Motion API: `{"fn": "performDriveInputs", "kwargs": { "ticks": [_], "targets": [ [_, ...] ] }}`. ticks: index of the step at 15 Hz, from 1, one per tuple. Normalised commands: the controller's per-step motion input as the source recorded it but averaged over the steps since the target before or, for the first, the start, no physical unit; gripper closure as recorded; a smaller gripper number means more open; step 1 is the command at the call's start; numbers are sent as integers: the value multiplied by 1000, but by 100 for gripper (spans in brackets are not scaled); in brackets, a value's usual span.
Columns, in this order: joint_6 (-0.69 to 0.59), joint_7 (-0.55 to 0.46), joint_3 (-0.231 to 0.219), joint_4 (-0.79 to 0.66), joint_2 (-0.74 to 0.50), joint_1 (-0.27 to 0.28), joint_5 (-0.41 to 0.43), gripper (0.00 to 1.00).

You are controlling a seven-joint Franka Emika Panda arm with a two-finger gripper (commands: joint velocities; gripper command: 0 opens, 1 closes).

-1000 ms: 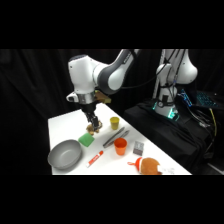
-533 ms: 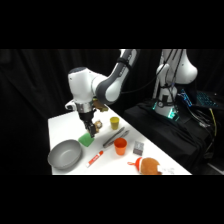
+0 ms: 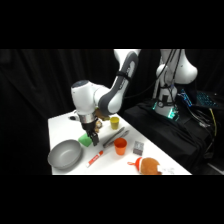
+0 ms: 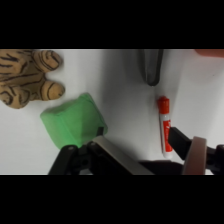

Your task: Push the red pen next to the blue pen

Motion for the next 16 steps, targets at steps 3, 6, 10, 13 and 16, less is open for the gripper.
{"fn": "performDriveInputs", "kwargs": {
  "ticks": [3,6,10,13,16],
  "targets": [
    [130,-152,33,191,187,-25,39,0],
    [115,-164,43,188,173,-24,24,0],
    [107,-148,57,197,193,-11,25,0],
    [89,-135,27,226,189,2,-2,0],
    [62,-129,-9,246,159,1,-37,0]
  ]
}}
